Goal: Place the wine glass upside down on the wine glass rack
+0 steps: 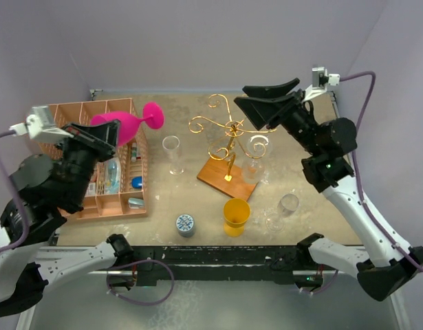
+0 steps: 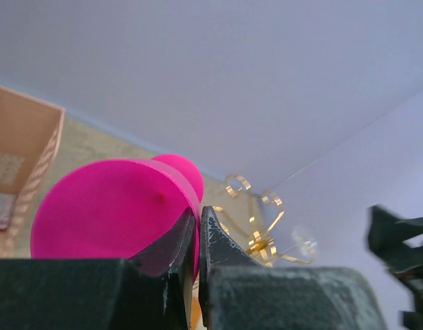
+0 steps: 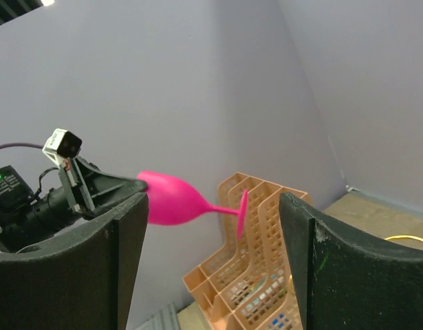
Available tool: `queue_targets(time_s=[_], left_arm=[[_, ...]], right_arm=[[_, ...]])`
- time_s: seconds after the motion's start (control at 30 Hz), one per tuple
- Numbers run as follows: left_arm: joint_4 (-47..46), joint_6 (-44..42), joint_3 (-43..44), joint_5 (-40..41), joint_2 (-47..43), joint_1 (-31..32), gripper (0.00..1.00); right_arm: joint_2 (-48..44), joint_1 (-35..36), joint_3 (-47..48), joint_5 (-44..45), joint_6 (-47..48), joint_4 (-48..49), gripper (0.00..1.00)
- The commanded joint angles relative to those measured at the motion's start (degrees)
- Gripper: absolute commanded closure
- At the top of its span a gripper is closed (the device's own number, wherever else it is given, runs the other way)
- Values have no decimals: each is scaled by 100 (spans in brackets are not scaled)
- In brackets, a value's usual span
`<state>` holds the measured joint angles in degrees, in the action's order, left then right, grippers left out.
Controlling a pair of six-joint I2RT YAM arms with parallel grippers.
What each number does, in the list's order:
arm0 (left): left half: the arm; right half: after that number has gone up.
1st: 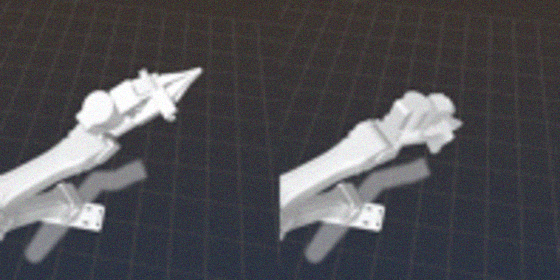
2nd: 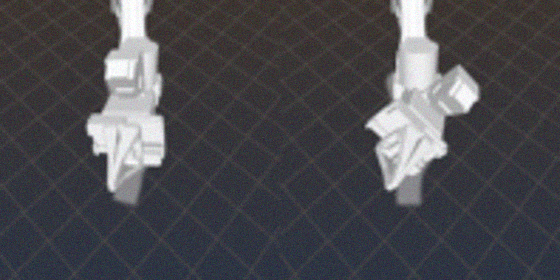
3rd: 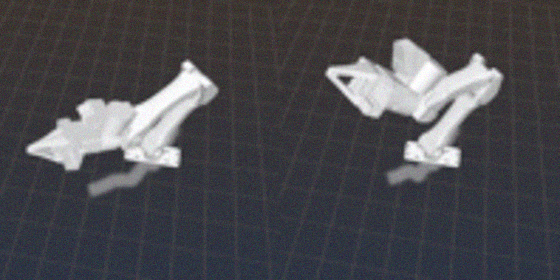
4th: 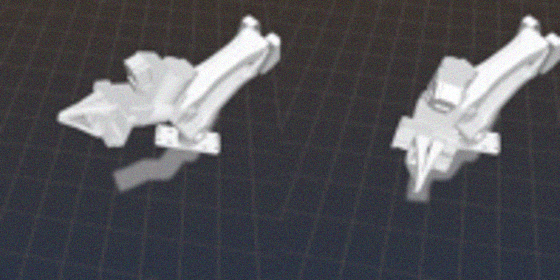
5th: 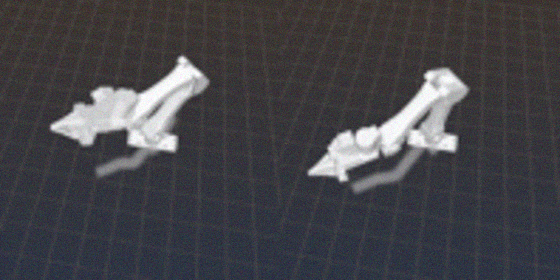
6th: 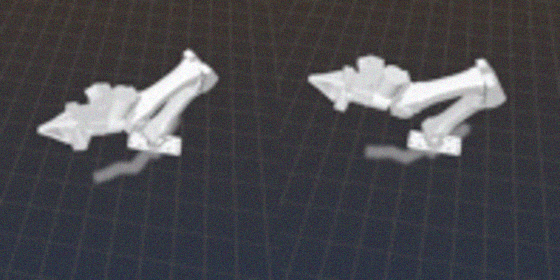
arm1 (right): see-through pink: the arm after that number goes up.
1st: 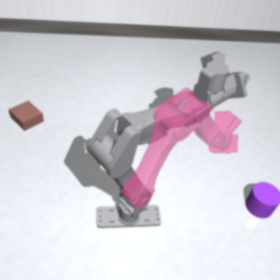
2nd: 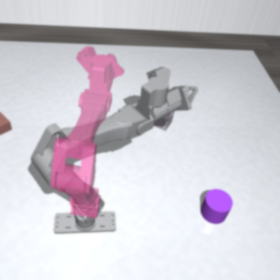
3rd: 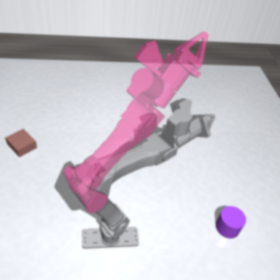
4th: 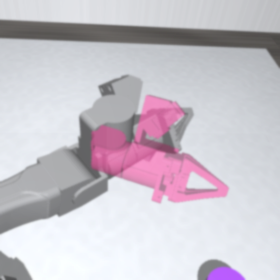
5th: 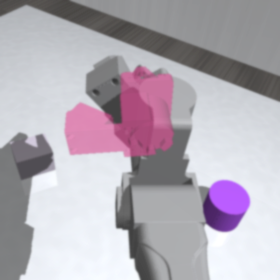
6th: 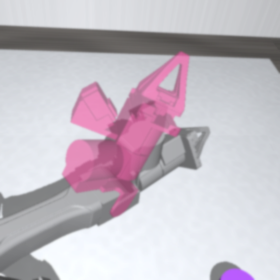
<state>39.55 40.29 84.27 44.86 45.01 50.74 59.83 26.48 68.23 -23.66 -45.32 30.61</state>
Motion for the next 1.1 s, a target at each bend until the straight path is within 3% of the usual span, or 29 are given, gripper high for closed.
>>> queue_targets(time_s=[0.0, 0.47, 0.67, 1.07], left_arm=[[-2299, -486, -269, -412, -279, -10, 100], [-5369, -845, -909, -1477, 188, -10, 100], [-5969, -1008, -1034, -1623, 477, -11, 100], [-6449, -1221, -1306, -2151, 671, -15, 100]], right_arm=[[294, 487, 297, 811, -338, 674, 22], [1502, 1970, 964, 3276, -1340, 1265, 26], [1657, 2282, 978, 4035, -1818, 1388, 30], [2076, 2423, 1433, 4354, -2856, 1185, 46]])
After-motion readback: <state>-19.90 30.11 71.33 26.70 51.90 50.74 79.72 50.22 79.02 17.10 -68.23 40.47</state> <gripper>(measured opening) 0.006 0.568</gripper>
